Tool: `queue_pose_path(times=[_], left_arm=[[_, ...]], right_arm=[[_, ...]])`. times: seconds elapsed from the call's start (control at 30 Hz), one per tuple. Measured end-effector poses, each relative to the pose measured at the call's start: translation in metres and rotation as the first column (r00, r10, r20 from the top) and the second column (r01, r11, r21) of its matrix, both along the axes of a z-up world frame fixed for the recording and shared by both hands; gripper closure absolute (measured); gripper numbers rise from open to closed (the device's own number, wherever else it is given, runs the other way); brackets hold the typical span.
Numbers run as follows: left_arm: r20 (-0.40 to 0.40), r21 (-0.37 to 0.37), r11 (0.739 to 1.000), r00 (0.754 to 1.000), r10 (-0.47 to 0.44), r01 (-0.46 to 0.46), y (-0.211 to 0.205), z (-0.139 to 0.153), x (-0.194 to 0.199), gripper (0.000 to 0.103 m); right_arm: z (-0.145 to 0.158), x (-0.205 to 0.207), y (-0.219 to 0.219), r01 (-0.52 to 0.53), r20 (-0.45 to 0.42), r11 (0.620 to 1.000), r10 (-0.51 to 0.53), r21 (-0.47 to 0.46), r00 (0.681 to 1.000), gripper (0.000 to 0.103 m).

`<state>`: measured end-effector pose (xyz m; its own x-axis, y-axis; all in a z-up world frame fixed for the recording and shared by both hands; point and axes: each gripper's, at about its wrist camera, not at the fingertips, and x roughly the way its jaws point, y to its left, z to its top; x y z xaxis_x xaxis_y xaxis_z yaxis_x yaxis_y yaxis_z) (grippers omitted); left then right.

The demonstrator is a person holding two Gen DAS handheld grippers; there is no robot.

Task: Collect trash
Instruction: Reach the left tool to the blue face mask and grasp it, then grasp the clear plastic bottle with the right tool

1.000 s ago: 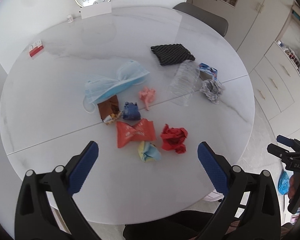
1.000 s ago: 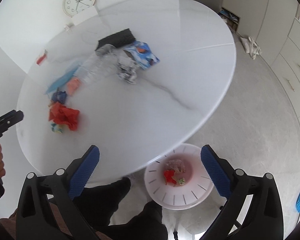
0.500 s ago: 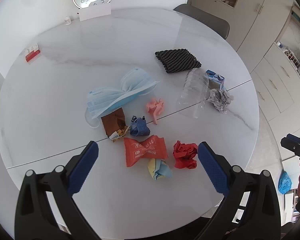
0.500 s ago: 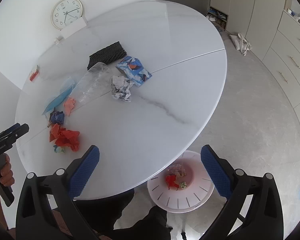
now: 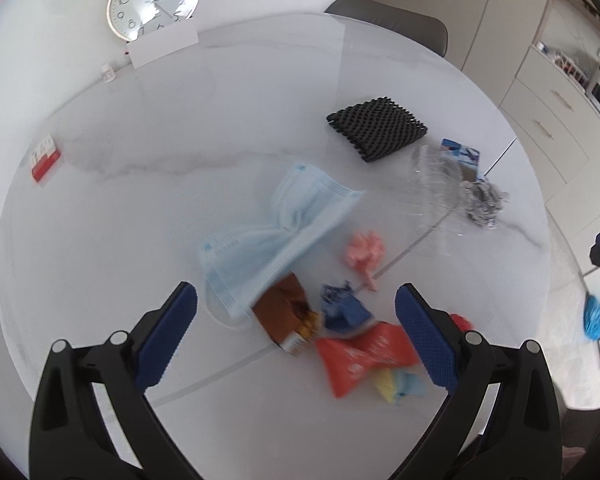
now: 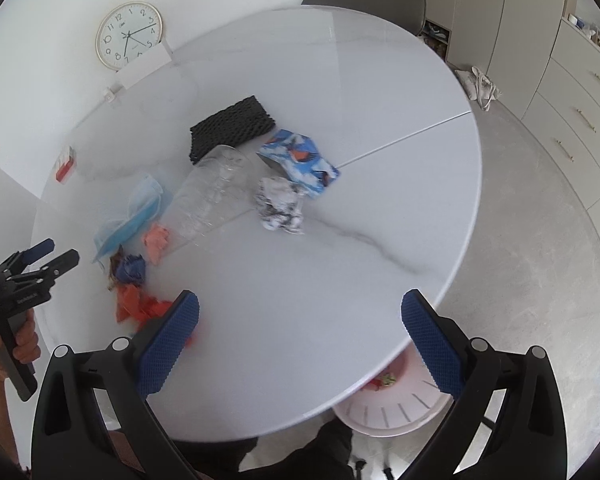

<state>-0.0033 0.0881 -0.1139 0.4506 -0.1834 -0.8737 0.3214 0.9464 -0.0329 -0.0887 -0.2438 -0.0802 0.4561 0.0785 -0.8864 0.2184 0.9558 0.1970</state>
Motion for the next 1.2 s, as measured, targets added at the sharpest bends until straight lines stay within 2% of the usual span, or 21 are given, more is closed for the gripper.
queue_pose_path(times=[0.1, 0.2, 0.3, 0.4, 0.43, 0.53, 0.57, 0.63, 0.7, 0.77, 0.87, 1.13, 1.2], left_arm=[[-0.005, 0.034, 0.996, 0.997, -0.078, 0.078, 0.006, -0.011, 0.025, 0.008], [-0.026, 0.067, 0.978, 0.98, -0.196, 0.197, 0.001, -0.028, 0.044, 0.008], [-0.062, 0.107, 0.939, 0.945, -0.322, 0.327, -0.008, -0.05, 0.062, 0.008], [-0.095, 0.123, 0.911, 0.919, -0.384, 0.393, -0.012, -0.065, 0.077, 0.011], [-0.107, 0.122, 0.904, 0.911, -0.399, 0.41, -0.012, -0.07, 0.082, 0.014], [-0.148, 0.104, 0.89, 0.892, -0.428, 0.444, -0.012, -0.079, 0.094, 0.035], [-0.157, 0.094, 0.887, 0.887, -0.434, 0.451, -0.011, -0.082, 0.097, 0.047], [-0.167, 0.071, 0.884, 0.879, -0.447, 0.462, -0.009, -0.084, 0.102, 0.055], [-0.159, 0.057, 0.885, 0.879, -0.449, 0.462, -0.006, -0.083, 0.106, 0.07], [-0.15, 0.042, 0.894, 0.888, -0.436, 0.446, -0.002, -0.082, 0.11, 0.079], [-0.134, 0.015, 0.915, 0.908, -0.398, 0.403, 0.007, -0.08, 0.117, 0.087], [-0.099, -0.07, 0.956, 0.951, -0.292, 0.286, 0.034, -0.057, 0.113, 0.089], [-0.093, -0.085, 0.962, 0.959, -0.268, 0.26, 0.04, -0.049, 0.108, 0.089]], right_arm=[[-0.004, 0.019, 0.019, 0.006, -0.012, 1.0, -0.006, 0.013, 1.0, 0.003], [-0.009, 0.036, 0.037, 0.012, -0.03, 1.0, -0.011, 0.016, 0.999, 0.003], [-0.015, 0.05, 0.049, 0.023, -0.052, 0.999, -0.022, 0.022, 0.998, 0.003], [-0.02, 0.062, 0.058, 0.04, -0.074, 0.999, -0.038, 0.025, 0.997, 0.003], [-0.022, 0.065, 0.06, 0.046, -0.079, 0.999, -0.044, 0.027, 0.996, 0.003], [-0.028, 0.075, 0.067, 0.067, -0.095, 0.997, -0.062, 0.049, 0.994, 0.002], [-0.03, 0.079, 0.069, 0.072, -0.1, 0.996, -0.066, 0.059, 0.993, 0.002], [-0.036, 0.089, 0.074, 0.083, -0.112, 0.994, -0.075, 0.073, 0.991, 0.003], [-0.044, 0.101, 0.078, 0.094, -0.127, 0.993, -0.084, 0.075, 0.988, 0.003], [-0.055, 0.113, 0.081, 0.113, -0.149, 0.99, -0.1, 0.082, 0.984, 0.003], [-0.069, 0.129, 0.084, 0.15, -0.17, 0.983, -0.131, 0.104, 0.977, 0.003], [-0.099, 0.16, 0.096, 0.186, -0.236, 0.981, -0.168, 0.058, 0.957, 0.003], [-0.103, 0.163, 0.099, 0.177, -0.242, 0.983, -0.162, 0.04, 0.957, 0.007]])
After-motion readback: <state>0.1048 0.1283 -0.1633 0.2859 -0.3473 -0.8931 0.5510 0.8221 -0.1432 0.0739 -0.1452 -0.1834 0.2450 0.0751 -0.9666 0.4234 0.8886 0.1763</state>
